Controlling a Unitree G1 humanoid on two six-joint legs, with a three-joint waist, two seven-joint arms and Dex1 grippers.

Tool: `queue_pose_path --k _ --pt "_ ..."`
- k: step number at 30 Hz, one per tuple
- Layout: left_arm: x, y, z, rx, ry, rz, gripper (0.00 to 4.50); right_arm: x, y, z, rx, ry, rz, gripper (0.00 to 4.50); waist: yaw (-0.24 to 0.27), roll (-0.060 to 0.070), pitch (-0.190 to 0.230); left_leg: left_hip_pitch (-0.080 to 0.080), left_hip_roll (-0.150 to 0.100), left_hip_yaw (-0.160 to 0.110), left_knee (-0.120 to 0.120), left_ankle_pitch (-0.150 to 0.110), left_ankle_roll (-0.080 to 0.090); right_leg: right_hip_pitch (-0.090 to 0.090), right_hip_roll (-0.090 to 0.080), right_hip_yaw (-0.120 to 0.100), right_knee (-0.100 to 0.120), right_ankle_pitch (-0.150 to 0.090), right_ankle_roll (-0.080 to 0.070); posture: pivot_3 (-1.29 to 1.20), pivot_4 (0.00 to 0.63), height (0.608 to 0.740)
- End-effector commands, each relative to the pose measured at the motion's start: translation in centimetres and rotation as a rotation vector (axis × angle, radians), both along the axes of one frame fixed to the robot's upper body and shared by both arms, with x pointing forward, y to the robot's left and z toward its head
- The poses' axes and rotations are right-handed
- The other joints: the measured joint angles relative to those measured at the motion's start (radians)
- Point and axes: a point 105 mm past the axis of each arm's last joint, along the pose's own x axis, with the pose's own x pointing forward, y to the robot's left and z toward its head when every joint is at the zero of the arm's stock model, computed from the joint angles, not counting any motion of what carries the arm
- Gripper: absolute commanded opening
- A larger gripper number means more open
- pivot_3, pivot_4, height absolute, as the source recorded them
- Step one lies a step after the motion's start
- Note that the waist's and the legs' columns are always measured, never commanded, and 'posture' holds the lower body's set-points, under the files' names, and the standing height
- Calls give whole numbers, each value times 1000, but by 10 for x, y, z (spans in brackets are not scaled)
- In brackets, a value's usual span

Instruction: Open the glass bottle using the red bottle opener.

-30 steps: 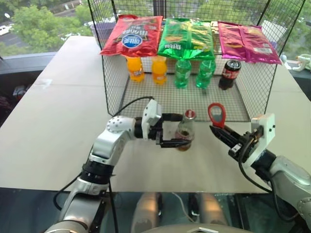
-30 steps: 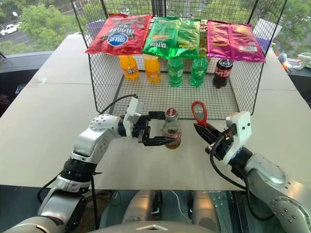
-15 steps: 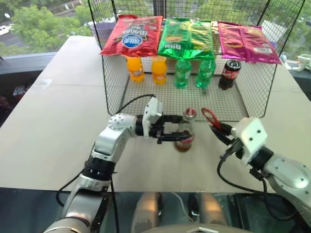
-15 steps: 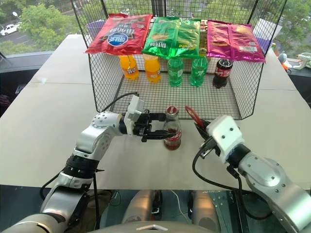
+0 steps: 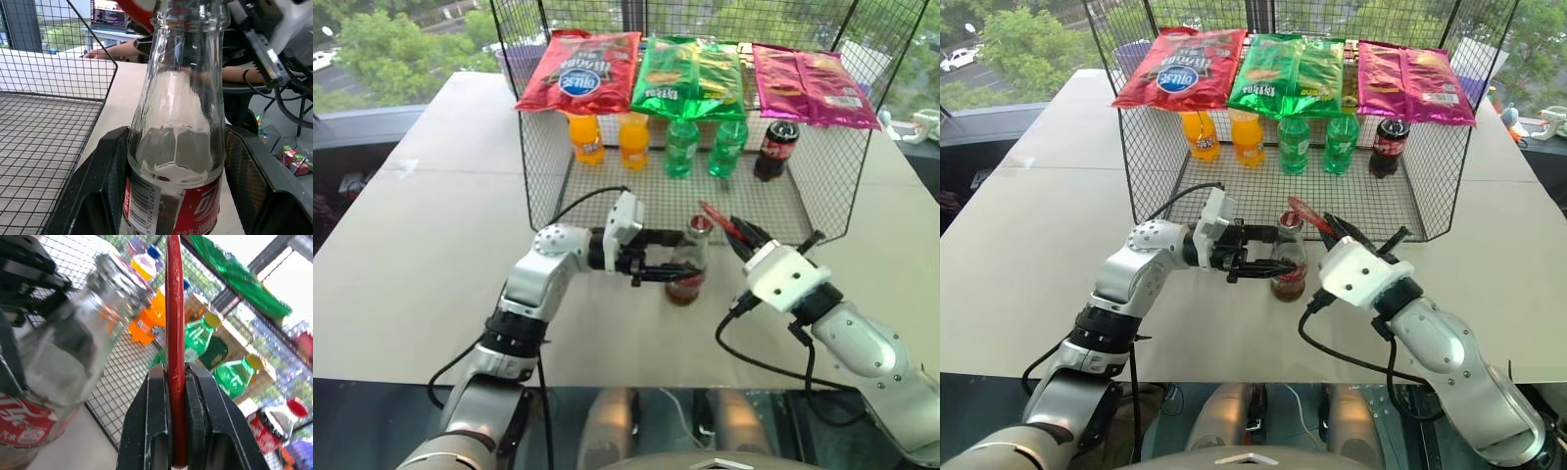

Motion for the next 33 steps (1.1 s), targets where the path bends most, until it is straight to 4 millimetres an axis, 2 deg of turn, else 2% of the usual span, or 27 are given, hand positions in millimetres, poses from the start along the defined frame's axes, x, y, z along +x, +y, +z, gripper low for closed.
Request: queue_pose_path --k 1,7,18,26,33 --pt "-1 -5 16 -24 -45 -30 2252 -5 6 8 -54 -59 55 0 0 0 0 0 0 0 0 0 0 0 0 0 0 0 0 0 150 728" --pt "2 -6 21 -30 -39 -25 2252 -8 12 4 -124 -76 99 0 0 0 0 0 0 0 0 0 0 0 0 0 0 0 0 0 150 728" --pt "3 -11 26 -42 -38 -31 2252 -12 11 -20 -252 -81 90 0 0 0 0 0 -1 0 0 0 0 0 0 0 1 0 0 0 150 728" --pt "4 -14 28 -42 -66 -49 2252 -7 9 -29 -259 -75 61 0 0 0 0 1 -1 0 1 0 0 0 0 0 1 0 0 0 150 728" --pt "3 -16 27 -51 -72 -51 2252 -10 11 -49 -238 -39 79 0 1 0 -1 1 -1 0 1 0 0 1 0 0 1 0 0 0 150 728"
